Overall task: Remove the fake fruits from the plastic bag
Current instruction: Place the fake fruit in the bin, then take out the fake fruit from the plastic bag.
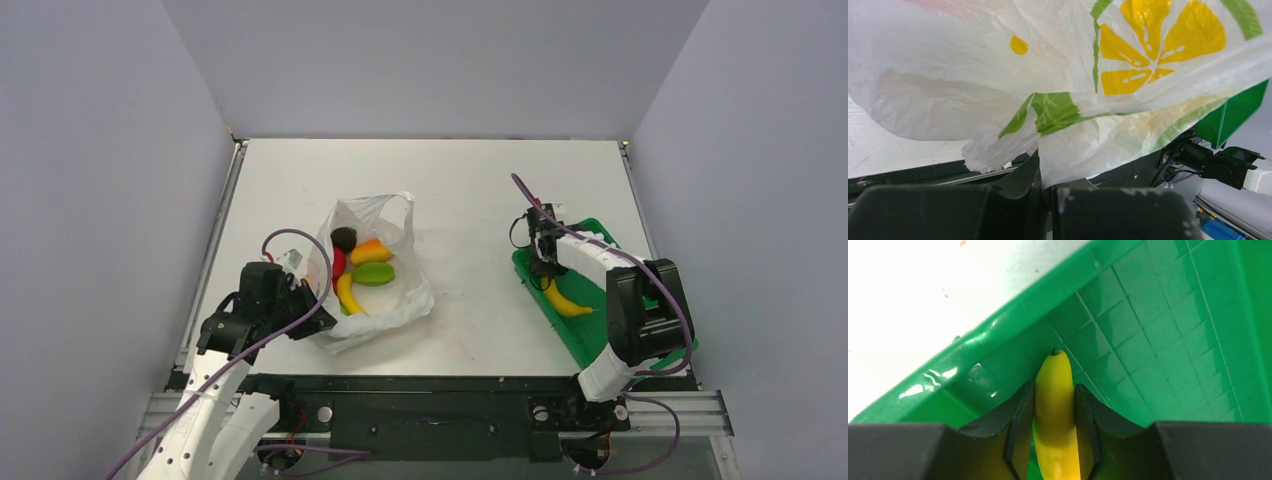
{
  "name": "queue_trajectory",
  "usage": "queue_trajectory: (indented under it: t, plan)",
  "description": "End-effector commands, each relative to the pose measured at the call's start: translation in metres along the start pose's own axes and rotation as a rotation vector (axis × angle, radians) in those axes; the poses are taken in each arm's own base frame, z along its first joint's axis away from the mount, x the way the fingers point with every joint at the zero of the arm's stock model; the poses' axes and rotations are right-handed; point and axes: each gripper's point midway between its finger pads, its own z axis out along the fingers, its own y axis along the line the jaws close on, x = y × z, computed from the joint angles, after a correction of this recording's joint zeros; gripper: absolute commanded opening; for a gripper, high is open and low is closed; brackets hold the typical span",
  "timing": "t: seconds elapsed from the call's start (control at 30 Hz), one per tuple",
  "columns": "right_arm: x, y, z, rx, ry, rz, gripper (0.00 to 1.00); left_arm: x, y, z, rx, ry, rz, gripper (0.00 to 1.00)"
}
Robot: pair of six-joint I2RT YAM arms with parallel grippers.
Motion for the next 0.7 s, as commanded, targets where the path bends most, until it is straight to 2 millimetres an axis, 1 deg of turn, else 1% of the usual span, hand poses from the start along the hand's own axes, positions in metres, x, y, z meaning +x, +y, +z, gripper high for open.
queue_trajectory:
  t: [0.0,0.07,0.1,0.13,0.17,0.2,0.23,0.27,0.3,0.33,0.37,0.4,0.43,0.47,0.5,0.53,0.57,0.6,0.63,0.67]
  plan:
    - [-0.018,0.011,0.004,-0.043,-0.037,0.004,0.17,-0.019,-0.013,-0.008,0.025,-0.057,0.06,0.0]
    - [-0.02,0.011,0.002,-0.043,-0.046,0.01,0.3,-0.018,-0.011,-0.006,0.017,-0.044,0.06,0.0]
    - [-0.023,0.011,-0.003,-0.048,-0.061,0.015,0.33,-0.017,-0.01,-0.005,0.015,-0.042,0.06,0.0]
    - [-0.024,0.012,-0.007,-0.053,-0.072,0.015,0.39,-0.017,-0.01,-0.005,0.014,-0.041,0.059,0.0]
    - [-0.03,0.009,-0.017,-0.054,-0.106,0.024,0.42,-0.017,-0.009,-0.004,0.013,-0.04,0.057,0.0]
    - [-0.031,0.009,-0.024,-0.054,-0.123,0.02,0.48,-0.017,-0.009,-0.004,0.014,-0.043,0.056,0.0]
    - [-0.04,0.005,-0.036,-0.047,-0.167,0.032,0.51,-0.017,-0.009,-0.004,0.014,-0.044,0.055,0.0]
    - [-0.041,0.004,-0.043,-0.043,-0.177,0.027,0.55,-0.017,-0.009,-0.004,0.011,-0.041,0.053,0.0]
    - [-0.05,0.002,-0.056,-0.045,-0.215,0.038,0.56,-0.016,-0.009,-0.004,0.012,-0.038,0.053,0.0]
    - [-0.05,0.001,-0.063,-0.046,-0.219,0.038,0.57,-0.014,-0.009,-0.004,0.012,-0.023,0.052,0.0]
    - [-0.059,-0.001,-0.076,-0.047,-0.259,0.054,0.57,-0.013,-0.01,-0.005,0.013,-0.018,0.055,0.0]
    - [-0.061,0.002,-0.086,-0.049,-0.28,0.045,0.57,-0.011,-0.009,-0.005,0.007,-0.004,0.055,0.0]
    - [-0.069,0.004,-0.103,-0.068,-0.331,0.051,0.57,-0.01,-0.008,-0.006,0.005,0.002,0.062,0.0]
    - [-0.07,0.017,-0.116,-0.101,-0.362,0.026,0.57,-0.007,-0.006,-0.005,-0.003,0.017,0.06,0.0]
    - [-0.076,0.024,-0.134,-0.143,-0.415,0.025,0.57,-0.005,-0.005,-0.005,-0.006,0.026,0.062,0.0]
    - [-0.079,0.049,-0.16,-0.241,-0.482,-0.02,0.57,-0.002,-0.004,-0.005,-0.009,0.04,0.059,0.0]
    - [-0.08,0.06,-0.175,-0.291,-0.522,-0.045,0.57,0.0,-0.003,-0.005,-0.012,0.046,0.056,0.0]
    - [-0.079,0.088,-0.207,-0.408,-0.599,-0.089,0.57,0.001,-0.003,-0.005,-0.011,0.048,0.057,0.0]
    - [-0.067,0.115,-0.228,-0.507,-0.633,-0.157,0.57,0.003,-0.002,-0.004,-0.012,0.051,0.056,0.0]
    - [-0.067,0.133,-0.256,-0.631,-0.698,-0.167,0.57,0.004,-0.002,-0.004,-0.011,0.051,0.06,0.0]
